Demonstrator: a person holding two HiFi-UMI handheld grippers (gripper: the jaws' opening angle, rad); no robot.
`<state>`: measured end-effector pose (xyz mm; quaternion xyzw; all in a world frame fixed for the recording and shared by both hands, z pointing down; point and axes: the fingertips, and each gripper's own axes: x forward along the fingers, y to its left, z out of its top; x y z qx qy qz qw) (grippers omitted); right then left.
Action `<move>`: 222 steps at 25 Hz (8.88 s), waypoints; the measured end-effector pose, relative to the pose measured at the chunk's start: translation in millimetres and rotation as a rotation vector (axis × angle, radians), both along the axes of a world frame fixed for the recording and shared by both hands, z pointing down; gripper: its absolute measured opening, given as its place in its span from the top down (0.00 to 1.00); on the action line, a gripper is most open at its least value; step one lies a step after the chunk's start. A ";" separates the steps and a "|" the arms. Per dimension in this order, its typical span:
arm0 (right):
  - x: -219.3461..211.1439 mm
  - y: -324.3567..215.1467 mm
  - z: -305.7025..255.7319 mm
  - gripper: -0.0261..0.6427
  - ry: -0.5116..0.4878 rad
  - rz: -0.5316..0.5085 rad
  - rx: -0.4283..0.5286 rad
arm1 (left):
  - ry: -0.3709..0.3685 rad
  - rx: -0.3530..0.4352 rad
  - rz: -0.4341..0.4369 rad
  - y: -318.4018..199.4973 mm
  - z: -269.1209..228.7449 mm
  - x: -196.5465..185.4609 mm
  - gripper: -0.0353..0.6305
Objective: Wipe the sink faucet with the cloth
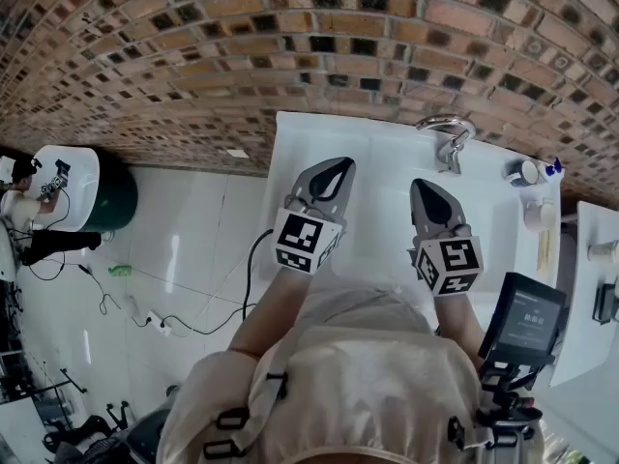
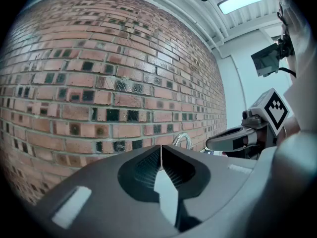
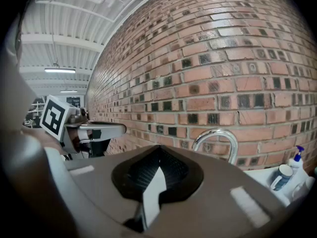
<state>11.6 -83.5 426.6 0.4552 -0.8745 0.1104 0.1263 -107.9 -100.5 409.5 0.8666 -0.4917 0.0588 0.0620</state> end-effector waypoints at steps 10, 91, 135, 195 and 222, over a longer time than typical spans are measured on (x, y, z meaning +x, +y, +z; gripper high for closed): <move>-35.5 1.3 31.3 0.98 -0.002 -0.072 -0.076 | -0.074 -0.129 -0.076 13.9 53.7 -49.8 0.71; 178.9 -9.7 42.3 0.98 0.008 0.146 -0.095 | -0.041 -0.162 0.002 -124.8 25.1 184.9 0.79; 169.0 -7.6 59.0 0.98 0.025 0.134 -0.121 | 0.010 -0.277 -0.103 -122.2 72.5 120.4 0.79; 60.8 18.6 33.6 0.98 0.007 0.014 -0.092 | 0.073 -0.151 -0.074 -35.4 0.2 36.4 0.80; -35.1 49.1 140.6 0.98 0.065 0.013 -0.333 | -0.088 -0.678 -0.192 40.5 284.4 -97.9 0.63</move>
